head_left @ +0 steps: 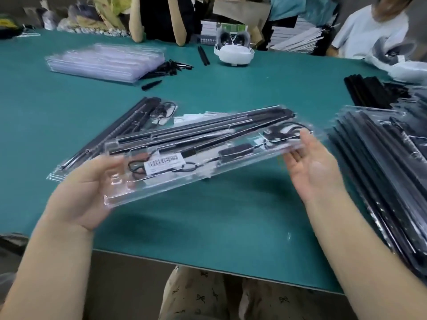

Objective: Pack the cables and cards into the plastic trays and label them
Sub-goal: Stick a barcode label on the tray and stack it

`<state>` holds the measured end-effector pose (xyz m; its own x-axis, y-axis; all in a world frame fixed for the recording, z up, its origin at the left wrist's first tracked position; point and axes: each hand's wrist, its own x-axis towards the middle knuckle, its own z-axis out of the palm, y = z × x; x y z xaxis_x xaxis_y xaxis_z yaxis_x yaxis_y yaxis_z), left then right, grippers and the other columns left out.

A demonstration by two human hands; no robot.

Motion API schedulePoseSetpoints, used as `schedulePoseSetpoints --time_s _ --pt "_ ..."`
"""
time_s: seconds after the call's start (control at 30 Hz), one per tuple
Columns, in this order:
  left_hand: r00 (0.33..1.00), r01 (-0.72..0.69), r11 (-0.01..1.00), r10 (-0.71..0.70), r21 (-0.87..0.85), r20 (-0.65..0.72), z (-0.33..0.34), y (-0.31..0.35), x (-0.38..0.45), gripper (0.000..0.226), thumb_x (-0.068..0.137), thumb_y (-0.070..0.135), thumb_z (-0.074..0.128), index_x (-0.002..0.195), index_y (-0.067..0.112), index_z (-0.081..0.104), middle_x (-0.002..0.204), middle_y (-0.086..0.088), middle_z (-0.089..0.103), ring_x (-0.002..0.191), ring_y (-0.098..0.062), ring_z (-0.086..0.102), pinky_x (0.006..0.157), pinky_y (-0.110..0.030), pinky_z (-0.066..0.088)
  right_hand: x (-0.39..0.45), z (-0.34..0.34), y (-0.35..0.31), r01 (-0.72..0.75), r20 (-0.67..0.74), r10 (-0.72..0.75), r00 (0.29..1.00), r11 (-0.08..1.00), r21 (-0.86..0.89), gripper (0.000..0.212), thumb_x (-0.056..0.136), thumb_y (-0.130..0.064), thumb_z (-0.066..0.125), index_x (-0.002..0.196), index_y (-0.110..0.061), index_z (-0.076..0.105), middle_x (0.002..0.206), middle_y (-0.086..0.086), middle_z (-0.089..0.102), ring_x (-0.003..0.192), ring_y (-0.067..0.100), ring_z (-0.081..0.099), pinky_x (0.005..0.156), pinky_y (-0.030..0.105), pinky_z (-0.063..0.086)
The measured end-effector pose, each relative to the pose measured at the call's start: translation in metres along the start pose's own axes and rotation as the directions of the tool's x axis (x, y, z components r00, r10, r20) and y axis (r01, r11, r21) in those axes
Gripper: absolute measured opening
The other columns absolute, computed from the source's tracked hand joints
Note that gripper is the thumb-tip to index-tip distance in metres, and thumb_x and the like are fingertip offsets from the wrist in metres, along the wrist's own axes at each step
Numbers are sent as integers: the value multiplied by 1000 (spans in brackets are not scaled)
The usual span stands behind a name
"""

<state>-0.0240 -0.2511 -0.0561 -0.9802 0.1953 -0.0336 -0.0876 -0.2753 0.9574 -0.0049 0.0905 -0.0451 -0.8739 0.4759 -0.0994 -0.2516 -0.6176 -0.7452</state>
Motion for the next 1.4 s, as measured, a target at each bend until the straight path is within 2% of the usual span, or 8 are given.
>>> schedulePoseSetpoints --time_s 0.1,0.23,0.33,0.53,0.67,0.87,1.13,1.4 --pt "988 -98 975 71 -200 -138 -15 4 -3 7 83 18 62 82 11 64 83 0 67 64 -10 68 55 -23 57 -1 56 28 42 65 -26 998 969 -243 74 84 -1 67 141 0 20 120 20 59 87 13 62 77 20 51" --pt "947 -155 980 111 -126 -301 -29 4 0 9 91 7 50 88 15 53 82 1 60 79 -16 59 76 -40 57 -14 132 89 -35 156 174 972 767 -640 72 70 -19 82 125 1 40 120 14 56 99 22 59 88 33 51" --pt "914 -157 986 121 -61 -388 -35 3 5 11 92 2 51 90 13 52 72 3 62 62 -10 60 56 -30 59 -30 157 135 89 265 259 929 538 -838 64 75 -27 78 125 -4 43 126 10 49 98 19 55 73 22 46" --pt "693 212 750 337 626 -637 -60 -7 11 44 66 53 78 76 20 52 79 0 59 72 -24 57 59 -34 42 -21 170 169 258 402 298 866 421 -869 67 91 -22 59 149 -10 27 152 10 29 137 26 33 112 42 31" --pt "673 394 608 319 689 -667 -67 -10 15 80 63 67 74 117 12 56 138 -11 36 129 -30 30 102 -48 34 -16 173 175 314 430 301 851 364 -877 62 92 -16 53 148 -10 28 151 11 30 132 26 38 105 35 35" --pt "669 289 677 363 677 -649 -67 -14 14 112 59 56 83 145 20 22 133 -9 52 130 -33 36 102 -49 34 -12 174 180 365 440 334 833 265 -892 58 95 -18 45 149 -14 26 156 10 18 133 27 37 94 29 32" --pt "702 265 587 426 765 -571 -65 -12 10 91 59 54 66 138 14 42 134 -13 50 126 -32 37 107 -45 28 -32 182 173 423 436 408 802 127 -897 36 100 -16 36 134 -6 41 156 21 12 129 36 39 90 36 35" --pt "666 341 517 457 785 -590 -62 -14 16 58 88 28 61 136 3 41 136 -22 45 127 -39 36 106 -41 23 -37 184 169 531 494 373 786 2 -847 24 96 -8 36 73 -9 39 91 9 42 92 26 38 74 33 33"
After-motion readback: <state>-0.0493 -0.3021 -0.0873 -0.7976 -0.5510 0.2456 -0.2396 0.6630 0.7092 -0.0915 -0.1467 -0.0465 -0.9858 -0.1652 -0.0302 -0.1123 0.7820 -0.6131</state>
